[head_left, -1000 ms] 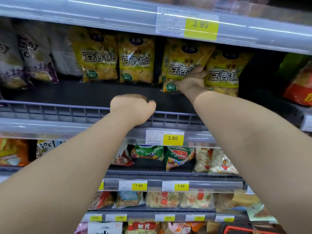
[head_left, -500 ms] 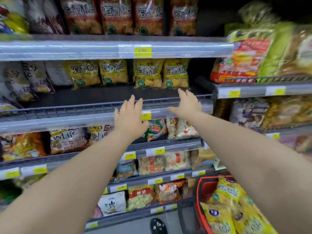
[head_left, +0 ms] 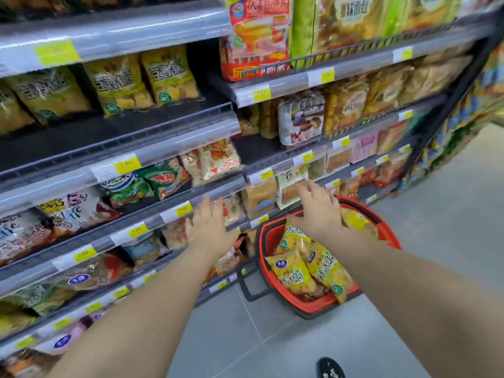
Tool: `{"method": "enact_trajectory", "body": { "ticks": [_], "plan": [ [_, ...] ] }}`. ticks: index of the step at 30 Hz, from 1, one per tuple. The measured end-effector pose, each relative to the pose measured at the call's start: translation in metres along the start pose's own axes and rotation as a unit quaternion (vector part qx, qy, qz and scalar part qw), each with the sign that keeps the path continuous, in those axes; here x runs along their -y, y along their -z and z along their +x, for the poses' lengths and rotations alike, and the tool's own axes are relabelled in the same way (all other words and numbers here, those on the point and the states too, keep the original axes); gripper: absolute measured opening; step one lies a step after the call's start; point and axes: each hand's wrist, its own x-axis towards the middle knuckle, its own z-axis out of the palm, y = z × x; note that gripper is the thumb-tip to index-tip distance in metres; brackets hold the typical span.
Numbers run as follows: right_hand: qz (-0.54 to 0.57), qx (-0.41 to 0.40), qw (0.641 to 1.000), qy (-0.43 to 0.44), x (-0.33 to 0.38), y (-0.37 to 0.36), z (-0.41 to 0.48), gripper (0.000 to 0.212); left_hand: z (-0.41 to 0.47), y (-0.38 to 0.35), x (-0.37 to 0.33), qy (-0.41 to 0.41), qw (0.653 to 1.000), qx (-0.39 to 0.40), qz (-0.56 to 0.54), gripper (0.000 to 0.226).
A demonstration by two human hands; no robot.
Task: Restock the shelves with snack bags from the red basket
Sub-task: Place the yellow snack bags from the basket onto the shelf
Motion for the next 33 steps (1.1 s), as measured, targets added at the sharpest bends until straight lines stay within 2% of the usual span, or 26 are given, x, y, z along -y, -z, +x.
{"method": "enact_trajectory", "body": {
  "ticks": [6,12,15,20,26,33],
  "plan": [
    [0.001,0.081,0.994,-0.073,-0.107,-0.03,-0.013,0.083,0.02,-0.065,-0.078,0.018,0.997,0.071,-0.027,0.08],
    [0.005,0.141,0.983,-0.117,-0.195,-0.054,-0.008,0.078,0.032,-0.143,-0.161,0.095,0.981,0.138,-0.101,0.088],
    [0.008,0.176,0.978,-0.113,-0.23,-0.07,-0.001,0.077,0.036,-0.18,-0.184,0.119,0.969,0.18,-0.121,0.082],
    [0.012,0.239,0.962,-0.133,-0.266,-0.098,0.014,0.079,0.053,-0.218,-0.203,0.17,0.951,0.22,-0.133,0.071],
    [0.016,0.278,0.947,-0.161,-0.283,-0.136,0.046,0.074,0.091,-0.255,-0.199,0.188,0.935,0.267,-0.141,0.065],
    [0.098,0.309,0.921,-0.214,-0.288,-0.196,0.102,0.069,0.167,-0.308,-0.186,0.205,0.929,0.271,-0.146,0.079]
  ]
}}
